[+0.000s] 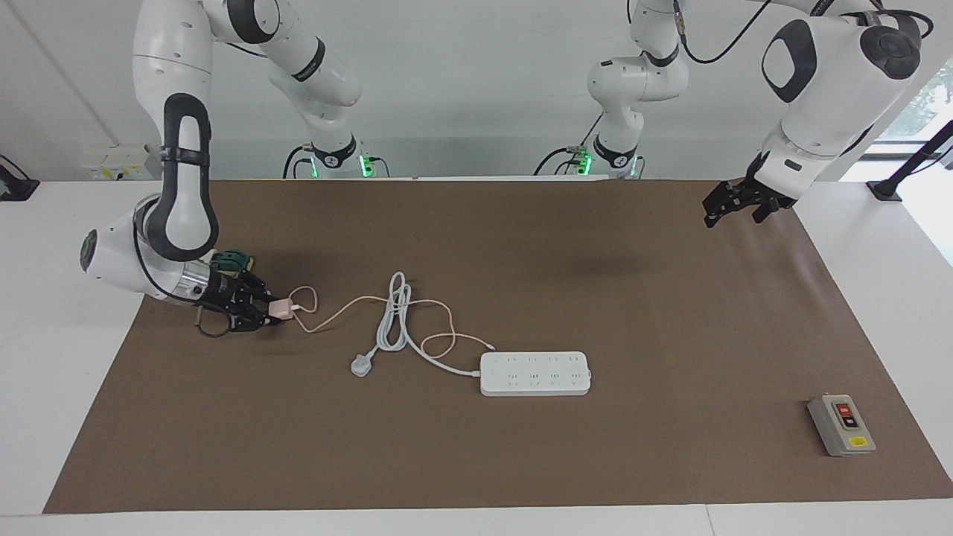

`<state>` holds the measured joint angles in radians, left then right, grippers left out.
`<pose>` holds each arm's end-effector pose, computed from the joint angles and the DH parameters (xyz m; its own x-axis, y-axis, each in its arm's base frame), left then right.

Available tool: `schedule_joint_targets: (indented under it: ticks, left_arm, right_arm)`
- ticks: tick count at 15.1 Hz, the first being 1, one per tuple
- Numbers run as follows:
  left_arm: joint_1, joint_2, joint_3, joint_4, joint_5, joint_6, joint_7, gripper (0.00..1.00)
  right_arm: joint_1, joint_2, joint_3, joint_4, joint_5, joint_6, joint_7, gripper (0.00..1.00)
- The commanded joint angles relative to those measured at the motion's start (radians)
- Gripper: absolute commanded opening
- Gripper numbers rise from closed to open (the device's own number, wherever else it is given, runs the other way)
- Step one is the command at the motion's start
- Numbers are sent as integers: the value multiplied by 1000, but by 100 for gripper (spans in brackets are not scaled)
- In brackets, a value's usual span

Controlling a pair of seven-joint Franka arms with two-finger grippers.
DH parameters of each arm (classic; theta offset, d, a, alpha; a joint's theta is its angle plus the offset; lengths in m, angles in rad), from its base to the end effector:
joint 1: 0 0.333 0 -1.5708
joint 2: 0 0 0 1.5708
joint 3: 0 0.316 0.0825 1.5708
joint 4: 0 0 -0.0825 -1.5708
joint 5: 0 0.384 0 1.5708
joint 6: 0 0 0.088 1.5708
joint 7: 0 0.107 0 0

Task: Plug charger into power strip
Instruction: 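Carry the pink charger with the right gripper to the power strip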

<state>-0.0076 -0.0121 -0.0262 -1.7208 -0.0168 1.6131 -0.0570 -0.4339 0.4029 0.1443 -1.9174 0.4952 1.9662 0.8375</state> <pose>0.5474 -0.0203 0.5640 0.9951 0.0241 -0.0962 0.0252 -0.9996 0.0109 0.5719 -0.1414 0.2690 0.1303 -0.8217 -0.5548 -0.9852 -0.1704 0.0210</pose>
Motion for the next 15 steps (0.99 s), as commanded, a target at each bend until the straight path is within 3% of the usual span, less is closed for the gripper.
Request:
schedule_joint_targets:
  ticks: [1, 7, 10, 15]
  left_arm:
    - [0, -25, 3, -26, -9, 16, 2, 100]
    - [0, -25, 3, -26, -9, 16, 2, 100]
    - [0, -25, 3, -26, -9, 16, 2, 100]
    - [0, -25, 3, -28, -9, 16, 2, 100]
  right_arm:
    - [-3, -15, 18, 50, 32, -12, -15, 25]
    - [63, -87, 24, 133, 65, -56, 72, 26]
    - [127, -93, 26, 234, 65, -144, 121, 28]
    - [262, -99, 28, 383, 66, -184, 444, 27]
